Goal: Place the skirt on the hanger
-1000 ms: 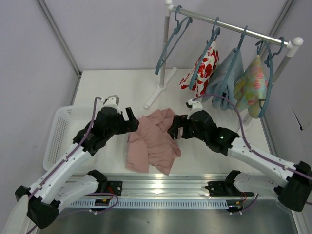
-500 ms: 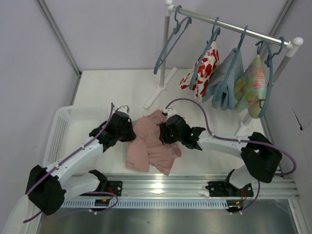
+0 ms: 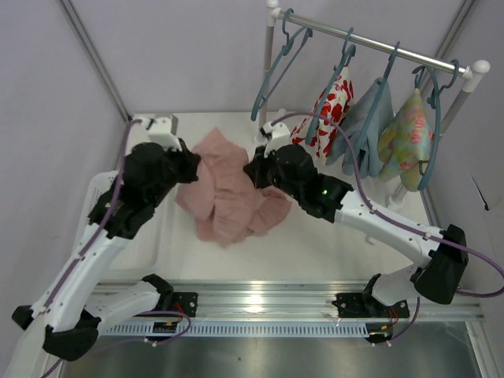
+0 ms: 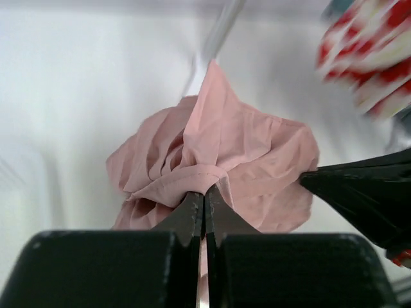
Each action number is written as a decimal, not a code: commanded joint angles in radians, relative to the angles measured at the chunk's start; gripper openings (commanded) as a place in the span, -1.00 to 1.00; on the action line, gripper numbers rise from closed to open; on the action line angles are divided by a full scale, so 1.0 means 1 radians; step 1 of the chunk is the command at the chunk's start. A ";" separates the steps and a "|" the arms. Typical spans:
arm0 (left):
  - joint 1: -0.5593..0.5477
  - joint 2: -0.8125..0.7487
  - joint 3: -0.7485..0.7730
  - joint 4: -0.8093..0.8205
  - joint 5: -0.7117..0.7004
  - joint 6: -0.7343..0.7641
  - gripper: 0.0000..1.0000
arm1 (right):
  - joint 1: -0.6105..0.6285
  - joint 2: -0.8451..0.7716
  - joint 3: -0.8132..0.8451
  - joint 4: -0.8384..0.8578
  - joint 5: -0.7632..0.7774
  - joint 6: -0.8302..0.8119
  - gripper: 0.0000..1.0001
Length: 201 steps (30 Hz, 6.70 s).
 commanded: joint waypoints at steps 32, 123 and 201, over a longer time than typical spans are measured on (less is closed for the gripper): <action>-0.385 0.394 0.080 0.006 0.086 0.036 0.99 | -0.251 -0.388 -0.023 -0.601 0.108 0.071 0.87; -0.426 0.098 -0.398 0.156 -0.213 -0.231 -0.03 | -0.104 -0.072 -0.043 -0.188 -0.073 0.091 -1.00; -0.058 0.167 -0.132 -0.045 0.088 -0.044 -1.00 | 0.065 0.089 0.109 -0.747 0.215 0.446 0.17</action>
